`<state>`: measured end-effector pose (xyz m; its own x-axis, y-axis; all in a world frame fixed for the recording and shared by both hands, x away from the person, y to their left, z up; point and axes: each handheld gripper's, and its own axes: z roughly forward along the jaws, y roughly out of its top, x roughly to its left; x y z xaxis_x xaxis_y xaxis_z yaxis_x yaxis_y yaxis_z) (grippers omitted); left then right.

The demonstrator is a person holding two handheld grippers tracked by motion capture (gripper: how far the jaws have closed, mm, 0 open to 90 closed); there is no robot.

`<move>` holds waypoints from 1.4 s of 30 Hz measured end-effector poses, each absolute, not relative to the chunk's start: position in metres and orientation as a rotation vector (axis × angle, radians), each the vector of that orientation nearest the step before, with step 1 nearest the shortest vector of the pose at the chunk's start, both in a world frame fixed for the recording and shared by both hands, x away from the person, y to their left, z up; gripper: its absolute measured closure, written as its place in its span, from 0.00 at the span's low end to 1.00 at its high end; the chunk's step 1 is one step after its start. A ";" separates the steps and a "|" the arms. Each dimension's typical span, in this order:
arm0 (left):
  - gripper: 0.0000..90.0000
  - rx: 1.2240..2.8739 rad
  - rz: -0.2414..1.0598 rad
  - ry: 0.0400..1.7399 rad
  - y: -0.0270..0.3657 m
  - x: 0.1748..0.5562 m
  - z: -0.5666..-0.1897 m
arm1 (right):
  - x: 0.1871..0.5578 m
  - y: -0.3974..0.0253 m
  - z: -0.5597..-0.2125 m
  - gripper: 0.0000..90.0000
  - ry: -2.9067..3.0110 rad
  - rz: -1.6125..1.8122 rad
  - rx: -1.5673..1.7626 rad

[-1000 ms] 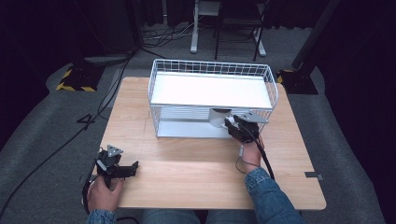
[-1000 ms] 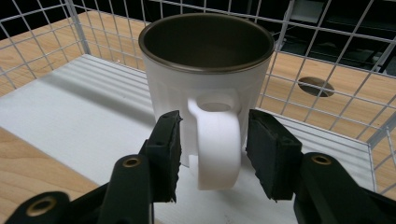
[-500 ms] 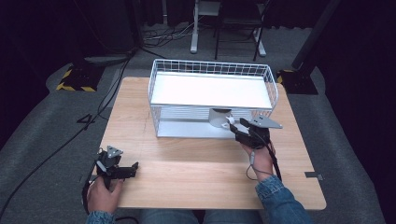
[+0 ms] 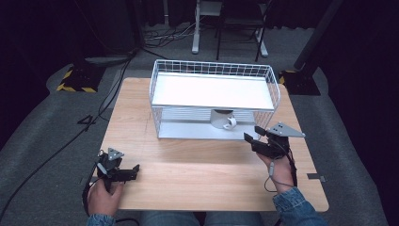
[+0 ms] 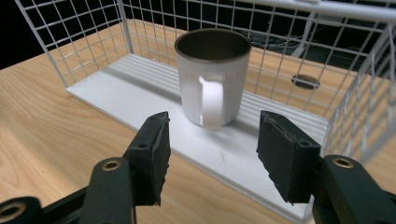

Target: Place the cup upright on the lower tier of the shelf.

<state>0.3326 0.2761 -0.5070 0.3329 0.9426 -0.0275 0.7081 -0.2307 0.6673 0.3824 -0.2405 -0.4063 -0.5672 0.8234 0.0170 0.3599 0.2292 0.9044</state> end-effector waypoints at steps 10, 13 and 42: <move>0.00 2.011 0.519 1.453 0.275 0.336 -0.507 | 0.368 -0.272 -0.412 0.44 2.081 1.239 1.136; 0.00 2.011 0.521 1.455 0.275 0.337 -0.507 | 0.365 -0.284 -0.417 0.41 2.087 1.235 1.163; 0.00 2.010 0.525 1.456 0.275 0.337 -0.507 | 0.357 -0.343 -0.481 0.17 2.233 1.035 1.317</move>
<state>0.3371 0.2753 -0.5068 0.3217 0.9465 -0.0275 0.7112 -0.2223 0.6669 0.3569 -0.3432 -0.4812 -0.5075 0.8592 0.0651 0.6051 0.3016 0.7369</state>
